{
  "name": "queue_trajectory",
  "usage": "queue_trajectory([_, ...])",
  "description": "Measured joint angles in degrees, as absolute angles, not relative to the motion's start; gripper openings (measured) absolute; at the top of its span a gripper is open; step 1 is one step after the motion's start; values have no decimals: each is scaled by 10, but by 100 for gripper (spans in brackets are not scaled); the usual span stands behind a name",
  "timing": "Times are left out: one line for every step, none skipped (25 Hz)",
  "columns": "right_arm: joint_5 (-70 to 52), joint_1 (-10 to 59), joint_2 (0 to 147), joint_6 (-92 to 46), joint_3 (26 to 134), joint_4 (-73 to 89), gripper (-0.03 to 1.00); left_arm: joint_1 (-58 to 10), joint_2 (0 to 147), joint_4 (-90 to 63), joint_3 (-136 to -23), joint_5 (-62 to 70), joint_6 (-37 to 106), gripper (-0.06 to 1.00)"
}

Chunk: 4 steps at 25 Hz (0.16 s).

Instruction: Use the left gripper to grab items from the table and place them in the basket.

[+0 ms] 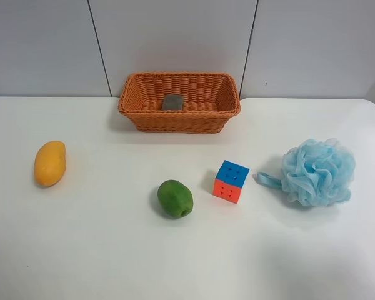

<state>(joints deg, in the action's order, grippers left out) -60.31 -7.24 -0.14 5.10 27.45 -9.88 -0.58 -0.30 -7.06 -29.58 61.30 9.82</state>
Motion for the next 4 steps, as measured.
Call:
queue_trajectory([-603,-72,-1,51,275,-99,99,-6,-3,-71,-296,613,98,99])
queue_trajectory([-603,-72,-1,51,275,-99,99,-6,-3,-71,-296,613,98,99])
queue_trajectory([-603,-72,-1,51,275,-99,99,-6,-3,-71,-296,613,98,99])
queue_trajectory([-603,-72,-1,51,275,-99,99,-6,-3,-71,-296,613,98,99])
